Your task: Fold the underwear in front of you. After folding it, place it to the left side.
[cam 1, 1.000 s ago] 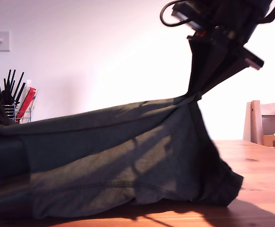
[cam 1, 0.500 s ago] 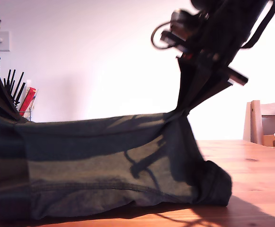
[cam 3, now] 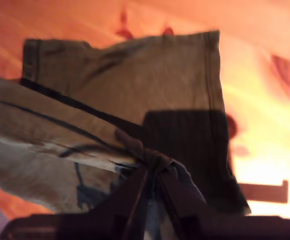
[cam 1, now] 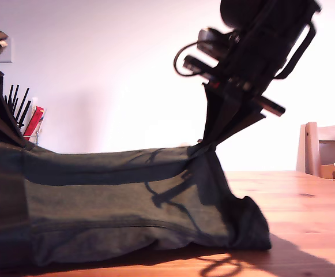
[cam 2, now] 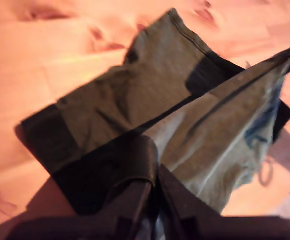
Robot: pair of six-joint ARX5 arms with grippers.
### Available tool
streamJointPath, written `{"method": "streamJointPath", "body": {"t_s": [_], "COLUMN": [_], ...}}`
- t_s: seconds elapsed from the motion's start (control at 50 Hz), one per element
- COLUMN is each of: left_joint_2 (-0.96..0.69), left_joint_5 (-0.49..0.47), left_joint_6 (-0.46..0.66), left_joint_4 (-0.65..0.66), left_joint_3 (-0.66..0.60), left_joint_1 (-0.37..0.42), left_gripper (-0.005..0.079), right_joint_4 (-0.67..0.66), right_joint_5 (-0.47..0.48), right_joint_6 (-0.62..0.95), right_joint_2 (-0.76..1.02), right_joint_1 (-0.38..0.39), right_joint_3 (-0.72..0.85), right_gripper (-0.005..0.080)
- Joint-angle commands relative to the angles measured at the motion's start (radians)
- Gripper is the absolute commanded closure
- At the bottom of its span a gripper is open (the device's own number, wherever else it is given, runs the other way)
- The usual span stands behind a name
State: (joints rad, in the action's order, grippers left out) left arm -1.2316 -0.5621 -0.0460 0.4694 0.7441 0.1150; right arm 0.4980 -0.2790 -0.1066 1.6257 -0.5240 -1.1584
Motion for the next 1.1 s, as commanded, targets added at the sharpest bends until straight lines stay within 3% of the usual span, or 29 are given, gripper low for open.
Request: {"method": "streamJointPath", "body": {"t_s": [0.0,0.7,1.08], "left_joint_2": [-0.034,-0.111,-0.214], "left_joint_5": [0.007,0.126,0.153], "left_joint_6": [0.001,0.002,0.005], "left_joint_4": [-0.017,-0.18,-0.275], "left_joint_3": [-0.009,-0.009,-0.009], "left_joint_1": [-0.005,-0.005,-0.031], "left_gripper": [0.0762,0.0762,0.0762], "right_joint_4": [-0.015,-0.104,-0.179], "right_joint_5": [-0.003,-0.003,0.0], "right_joint_6": [0.003,0.038,0.043], "right_joint_2": [0.027,0.226,0.264], "right_joint_1": [0.004,0.016,0.04], "right_joint_3": [-0.024,-0.187,-0.192], "right_gripper": [0.0763,0.0763,0.0763]}}
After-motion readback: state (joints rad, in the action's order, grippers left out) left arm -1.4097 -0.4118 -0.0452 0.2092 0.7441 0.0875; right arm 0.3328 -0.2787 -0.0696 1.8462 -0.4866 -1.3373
